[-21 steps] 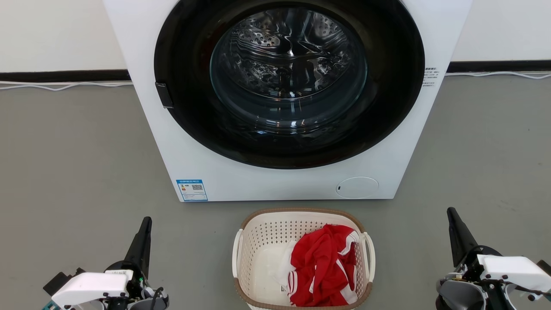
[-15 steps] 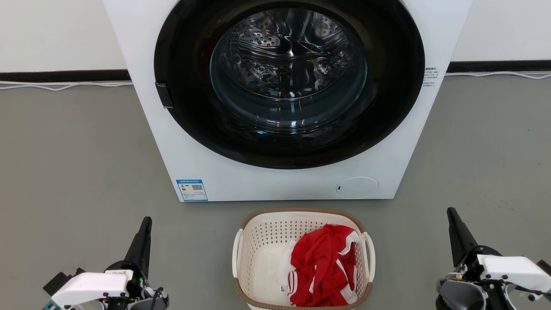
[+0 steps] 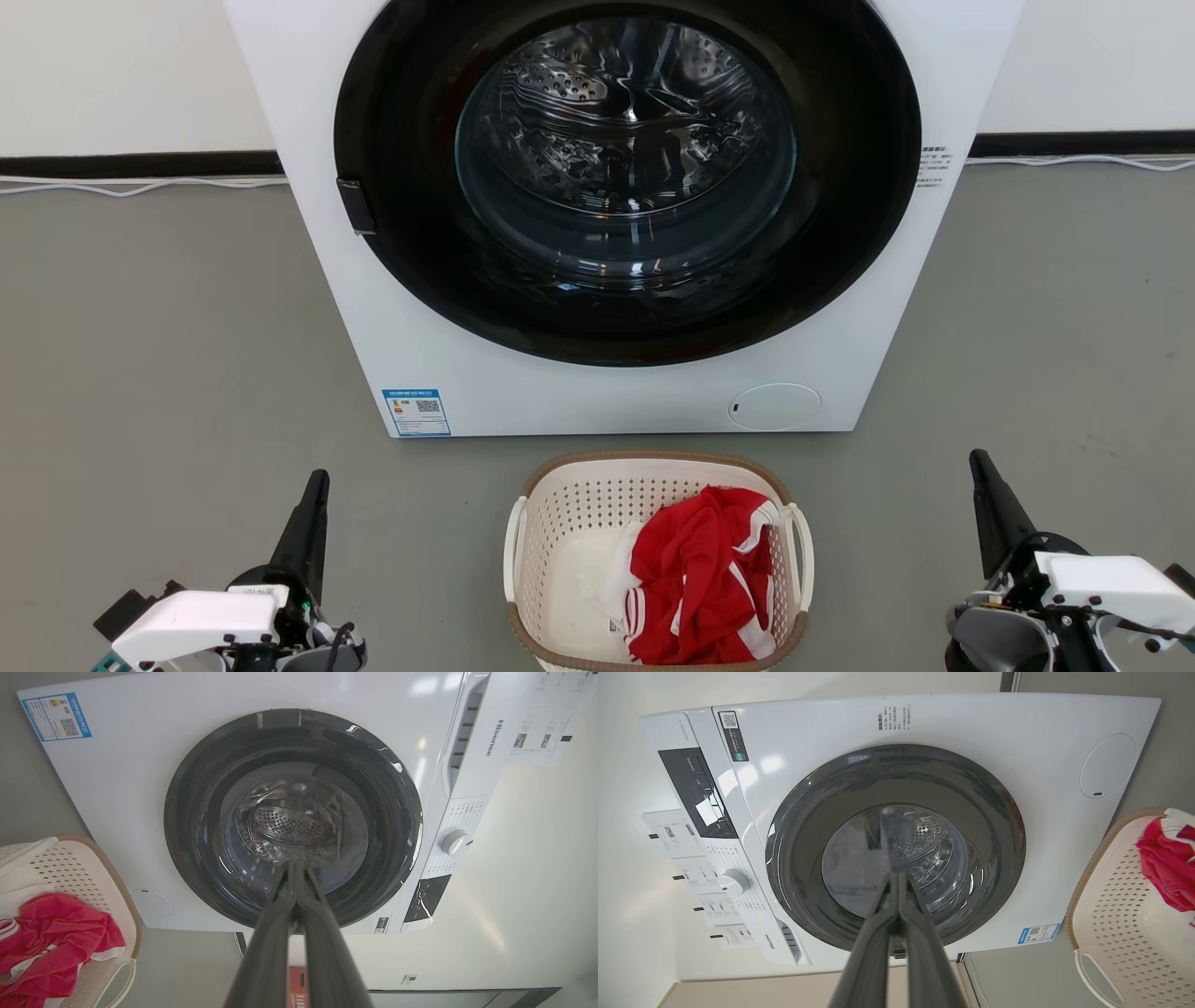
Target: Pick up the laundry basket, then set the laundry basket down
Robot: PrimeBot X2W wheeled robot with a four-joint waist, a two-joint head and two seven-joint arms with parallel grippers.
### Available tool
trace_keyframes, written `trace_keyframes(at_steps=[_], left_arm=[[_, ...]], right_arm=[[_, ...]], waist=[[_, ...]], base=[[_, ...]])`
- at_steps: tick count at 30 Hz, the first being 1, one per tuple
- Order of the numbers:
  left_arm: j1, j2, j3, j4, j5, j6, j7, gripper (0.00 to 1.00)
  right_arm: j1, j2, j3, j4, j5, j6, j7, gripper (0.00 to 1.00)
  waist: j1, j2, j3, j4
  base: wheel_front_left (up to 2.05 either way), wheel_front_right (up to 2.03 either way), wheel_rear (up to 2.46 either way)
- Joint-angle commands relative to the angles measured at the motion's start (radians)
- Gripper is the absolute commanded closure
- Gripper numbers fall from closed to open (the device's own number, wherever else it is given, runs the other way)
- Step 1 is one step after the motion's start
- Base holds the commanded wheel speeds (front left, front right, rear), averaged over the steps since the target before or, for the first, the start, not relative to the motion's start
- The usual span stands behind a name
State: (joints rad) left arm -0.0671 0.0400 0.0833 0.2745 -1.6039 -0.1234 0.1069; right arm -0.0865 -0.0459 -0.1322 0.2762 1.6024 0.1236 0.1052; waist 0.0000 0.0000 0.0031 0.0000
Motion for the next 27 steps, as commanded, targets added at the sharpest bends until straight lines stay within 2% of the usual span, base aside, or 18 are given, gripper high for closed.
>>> trace_keyframes(at_steps=[1,2,10,13,17,27], left_arm=[[-0.041,0.010,0.030,-0.030,-0.005,-0.007,0.006,1.00],[0.000,0.000,0.000,0.000,0.000,0.000,0.000,0.00],[0.025,-0.009,-0.006,0.039,0.003,0.000,-0.011,0.00],[0.027,-0.009,-0.011,0.035,0.007,0.000,-0.023,0.00],[0.030,-0.008,-0.015,0.031,0.016,0.000,-0.034,0.00],[0.030,-0.007,-0.019,0.021,0.063,-0.001,-0.064,0.00]], right_arm=[[-0.021,-0.004,0.019,-0.031,0.007,0.007,0.008,1.00],[0.000,0.000,0.000,0.000,0.000,0.000,0.000,0.00],[0.025,0.006,0.007,0.035,-0.001,0.000,-0.009,0.00],[0.028,0.006,0.012,0.028,-0.006,0.000,-0.021,0.00],[0.031,0.006,0.013,0.022,-0.018,0.000,-0.033,0.00],[0.030,0.005,0.020,0.009,-0.099,0.001,-0.062,0.00]], waist=[[0.0000,0.0000,0.000,0.000],[0.0000,0.0000,0.000,0.000],[0.0003,0.0000,0.001,0.000],[0.0023,0.0000,-0.001,0.000],[0.0002,0.0000,0.001,-0.001],[0.0000,0.0000,0.002,-0.005]], base=[[0.00,0.00,0.00],[0.00,0.00,0.00],[0.00,0.00,0.00],[0.00,0.00,0.00],[0.00,0.00,0.00],[0.00,0.00,0.00]])
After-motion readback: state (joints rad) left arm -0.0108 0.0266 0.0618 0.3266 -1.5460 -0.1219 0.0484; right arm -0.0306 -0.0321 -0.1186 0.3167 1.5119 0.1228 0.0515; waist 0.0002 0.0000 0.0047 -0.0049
